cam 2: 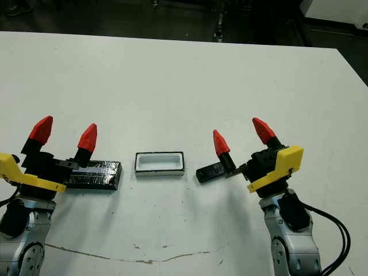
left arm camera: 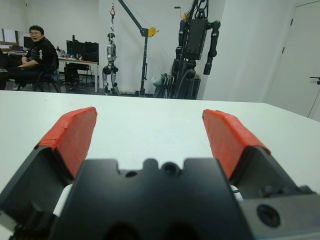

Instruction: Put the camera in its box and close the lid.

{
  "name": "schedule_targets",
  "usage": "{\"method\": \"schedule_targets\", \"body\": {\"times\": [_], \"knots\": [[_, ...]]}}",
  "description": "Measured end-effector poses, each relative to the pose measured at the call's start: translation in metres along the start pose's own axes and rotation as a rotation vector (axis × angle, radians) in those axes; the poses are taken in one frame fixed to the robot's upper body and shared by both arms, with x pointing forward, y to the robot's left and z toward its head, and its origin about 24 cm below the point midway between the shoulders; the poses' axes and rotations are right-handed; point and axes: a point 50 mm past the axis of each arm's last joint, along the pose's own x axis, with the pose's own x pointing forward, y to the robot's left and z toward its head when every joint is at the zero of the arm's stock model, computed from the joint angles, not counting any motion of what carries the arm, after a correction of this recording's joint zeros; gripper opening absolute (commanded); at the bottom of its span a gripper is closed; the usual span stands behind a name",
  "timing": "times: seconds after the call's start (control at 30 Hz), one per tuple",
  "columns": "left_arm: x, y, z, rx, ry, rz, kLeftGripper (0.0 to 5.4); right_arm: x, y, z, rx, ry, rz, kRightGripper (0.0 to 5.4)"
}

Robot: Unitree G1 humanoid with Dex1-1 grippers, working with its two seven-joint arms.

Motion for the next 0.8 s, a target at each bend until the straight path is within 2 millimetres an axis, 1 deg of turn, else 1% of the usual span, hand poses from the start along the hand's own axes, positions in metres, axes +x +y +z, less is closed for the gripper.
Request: {"method": "schedule_targets", "body": {"times": [0.37,0.47,0.53,0.6,0.73,0.8], "knots": [[0.000,-0.001,0.000,0.001,0.002,0.000,5.38,-0.002,0.000,-0.001,0.015,0.011,0.016,5.40],[0.000,-0.001,-0.001,-0.004,0.001,-0.002,5.38,-0.002,-0.001,-0.002,0.021,0.031,0.064,5.40],[0.000,-0.002,-0.001,-0.004,0.001,-0.002,5.38,0.001,-0.007,0.002,-0.002,0.044,0.127,5.40],[0.000,-0.002,-0.001,-0.004,0.001,-0.002,5.38,0.006,-0.017,0.011,-0.054,0.054,0.205,5.40],[0.000,-0.002,-0.001,-0.003,0.002,0.000,5.38,0.026,-0.044,0.046,-0.196,0.066,0.363,5.40],[0.000,-0.002,-0.001,-0.004,0.002,0.003,5.38,0.036,-0.053,0.062,-0.244,0.078,0.412,5.40]]}}
